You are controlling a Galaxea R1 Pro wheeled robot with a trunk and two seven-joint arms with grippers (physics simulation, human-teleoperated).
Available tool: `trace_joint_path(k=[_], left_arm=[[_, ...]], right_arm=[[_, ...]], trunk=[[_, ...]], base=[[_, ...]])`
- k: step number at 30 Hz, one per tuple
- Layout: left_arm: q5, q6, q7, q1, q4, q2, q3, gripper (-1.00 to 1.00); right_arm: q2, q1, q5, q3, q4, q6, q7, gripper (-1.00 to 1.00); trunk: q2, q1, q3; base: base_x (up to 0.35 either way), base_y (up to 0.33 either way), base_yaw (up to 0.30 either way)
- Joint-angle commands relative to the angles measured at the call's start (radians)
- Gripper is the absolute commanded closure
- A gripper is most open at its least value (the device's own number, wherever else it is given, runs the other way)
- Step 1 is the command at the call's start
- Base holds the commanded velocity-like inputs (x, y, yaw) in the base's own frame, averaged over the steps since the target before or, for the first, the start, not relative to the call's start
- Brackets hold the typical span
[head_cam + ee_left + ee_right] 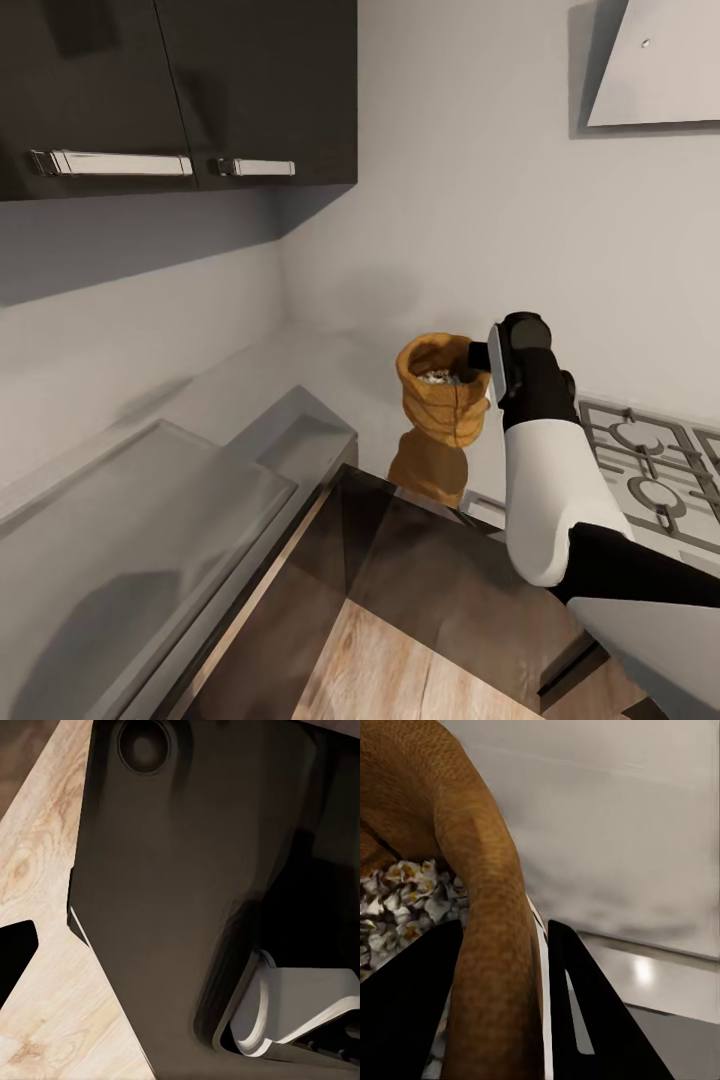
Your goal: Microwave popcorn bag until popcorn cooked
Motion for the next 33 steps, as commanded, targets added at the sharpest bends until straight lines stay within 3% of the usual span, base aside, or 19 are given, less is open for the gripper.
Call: trace_joint_path(k=[1, 23, 33], left_arm=[[0.003, -0.003, -0.001, 0.000, 0.000, 0.000, 0.004, -1.00], [0.004, -0.003, -0.001, 0.000, 0.000, 0.000, 0.005, -1.00], [0.003, -0.004, -0.001, 0.000, 0.000, -0.002, 0.004, -1.00]], right_arm=[[0.001, -0.002, -0.004, -0.003, -0.002, 0.002, -0.005, 1.00], [0.001, -0.003, -0.004, -0.002, -0.014, 0.002, -0.003, 1.00], [0.001, -0.003, -0.004, -0.003, -0.015, 0.002, -0.001, 1.00]], trunk=[[-0.001, 0.000, -0.001], [-0.001, 0.000, -0.001], [-0.001, 0.000, -0.001]], base=[[0.000, 0.000, 0.000], [-0.006, 0.000, 0.000], [-0.313, 0.000, 0.000]])
